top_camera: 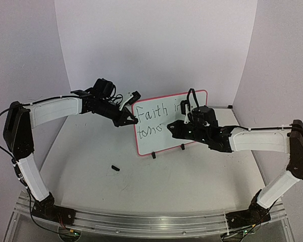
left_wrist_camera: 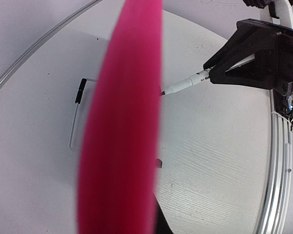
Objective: Write a sentence on the whiteboard
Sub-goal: Write on the whiteboard with the whiteboard marker without the cap.
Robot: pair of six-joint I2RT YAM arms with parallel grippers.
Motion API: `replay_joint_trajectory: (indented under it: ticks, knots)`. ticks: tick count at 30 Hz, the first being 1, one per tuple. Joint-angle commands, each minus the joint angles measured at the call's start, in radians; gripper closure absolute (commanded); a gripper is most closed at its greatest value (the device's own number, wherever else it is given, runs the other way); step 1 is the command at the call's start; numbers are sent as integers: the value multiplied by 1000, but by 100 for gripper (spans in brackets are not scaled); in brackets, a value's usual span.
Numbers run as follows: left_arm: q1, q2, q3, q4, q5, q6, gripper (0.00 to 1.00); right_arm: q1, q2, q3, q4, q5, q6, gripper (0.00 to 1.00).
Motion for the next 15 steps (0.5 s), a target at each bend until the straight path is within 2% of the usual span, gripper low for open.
replay_joint_trajectory:
  ticks: [1, 15]
  knots:
    - [-7, 15, -3, -88, -93, 54, 100, -5, 23, 50, 27, 22, 0, 100]
    - [-8, 16, -3, -88, -94, 55, 100, -4, -15, 10, 14, 125, 32, 100]
